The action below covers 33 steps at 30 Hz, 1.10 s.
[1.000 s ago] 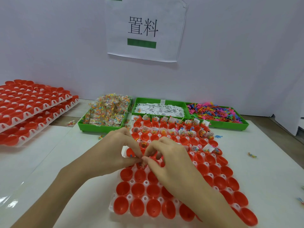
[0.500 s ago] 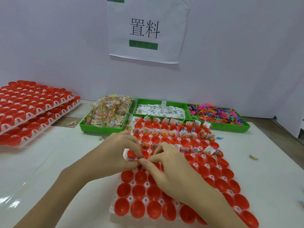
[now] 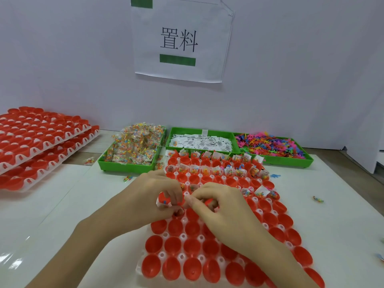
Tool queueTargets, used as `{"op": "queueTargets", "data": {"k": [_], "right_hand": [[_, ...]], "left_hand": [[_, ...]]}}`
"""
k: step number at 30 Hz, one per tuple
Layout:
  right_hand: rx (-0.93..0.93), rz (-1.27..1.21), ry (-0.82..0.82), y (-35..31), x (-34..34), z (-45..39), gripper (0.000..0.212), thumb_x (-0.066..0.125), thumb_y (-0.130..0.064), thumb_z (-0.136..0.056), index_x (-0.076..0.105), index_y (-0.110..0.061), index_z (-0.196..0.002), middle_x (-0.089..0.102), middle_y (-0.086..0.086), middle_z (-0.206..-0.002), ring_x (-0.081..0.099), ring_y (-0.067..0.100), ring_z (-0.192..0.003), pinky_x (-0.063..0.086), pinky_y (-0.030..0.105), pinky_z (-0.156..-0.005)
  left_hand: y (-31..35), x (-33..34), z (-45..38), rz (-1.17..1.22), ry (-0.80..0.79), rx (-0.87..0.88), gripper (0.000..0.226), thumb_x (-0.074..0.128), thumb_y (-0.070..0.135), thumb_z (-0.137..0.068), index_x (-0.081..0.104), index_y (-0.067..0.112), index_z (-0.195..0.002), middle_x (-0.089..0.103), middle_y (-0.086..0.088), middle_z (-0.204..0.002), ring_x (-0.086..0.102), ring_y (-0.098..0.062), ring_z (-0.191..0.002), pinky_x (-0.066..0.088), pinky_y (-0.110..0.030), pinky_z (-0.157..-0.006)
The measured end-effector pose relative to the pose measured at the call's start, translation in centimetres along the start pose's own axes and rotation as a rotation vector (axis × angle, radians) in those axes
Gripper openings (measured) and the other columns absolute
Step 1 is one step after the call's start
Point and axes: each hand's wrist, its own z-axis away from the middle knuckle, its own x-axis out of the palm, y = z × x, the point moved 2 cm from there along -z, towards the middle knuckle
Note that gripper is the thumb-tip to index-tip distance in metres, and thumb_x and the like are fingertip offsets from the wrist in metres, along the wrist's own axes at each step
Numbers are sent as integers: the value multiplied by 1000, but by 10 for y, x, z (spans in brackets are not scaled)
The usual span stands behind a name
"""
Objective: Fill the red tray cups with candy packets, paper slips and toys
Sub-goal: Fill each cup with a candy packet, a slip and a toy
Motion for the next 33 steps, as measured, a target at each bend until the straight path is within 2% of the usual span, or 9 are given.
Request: {"op": "queueTargets", "data": {"k": [6,9,12,15,18,21,25,28,33], "right_hand": [[82,-41,22,9,-14,-2,28,61,-45,-99,79,-31,-83,71,-12,-88,61,3,-76,43,14,-68],[92,-72,57,11,-21,-4,29,59,-46,-99,78,-32,-82,72,-12,-88,57,3,-65,42,15,-65],[102,-99,71,11,-25,-4,30,58,-45,-100,78,-32,-82,74,-10,-89,51,4,-56,41,15,-59],[102,-100,72,11,-27,-3,30,58,-44,-101,79,-31,-83,74,-12,-90,51,3,-56,40,15,-58],[105,-107,78,11,-28,-3,31,57,-44,-101,79,-30,-84,74,-13,-88,48,4,-52,39,15,-56],[104,-140,92,12,-30,-4,31,58,-42,-102,79,-29,-83,72,-13,-80,42,7,-47,35,14,-51],[103,-175,105,13,-32,-4,31,59,-39,-102,80,-26,-82,66,-19,-66,39,7,-44,32,12,-50],[95,-181,96,14,-33,-4,32,58,-41,-102,79,-29,-81,70,-3,-70,38,7,-45,35,17,-50],[90,-176,97,15,-32,-4,32,58,-38,-102,80,-27,-82,67,-18,-65,39,6,-42,34,12,-49]], "left_hand": [[-13,-3,4,66,26,15,11,84,39,-82,74,34,-82,66,14,-101,62,-12,-101,46,-20,-87],[-31,-7,4,183,229,-119,16,71,49,-89,77,35,-93,68,13,-107,64,-13,-109,48,-22,-90],[-59,-7,10,-170,397,-263,46,49,52,-96,76,19,-114,68,9,-117,60,-15,-115,46,-37,-101],[-85,0,19,-451,247,-402,81,21,68,-100,66,10,-135,63,-12,-140,59,-38,-128,45,-54,-104],[-99,3,24,-479,148,-441,94,2,72,-99,68,15,-135,64,-7,-141,62,-34,-128,46,-52,-102],[-105,-2,21,-524,246,-325,73,24,56,-105,78,7,-110,76,-12,-114,73,-38,-101,54,-55,-84],[-104,-4,20,-553,356,-291,24,60,11,-85,79,3,-96,78,-15,-95,74,-43,-84,57,-56,-70],[-107,-3,21,-513,420,-304,16,70,-6,-87,80,3,-94,78,-14,-93,73,-42,-81,55,-52,-70],[-115,-4,21,-437,497,-237,21,68,-13,-87,80,3,-95,77,-13,-93,71,-39,-81,54,-45,-72]]}}
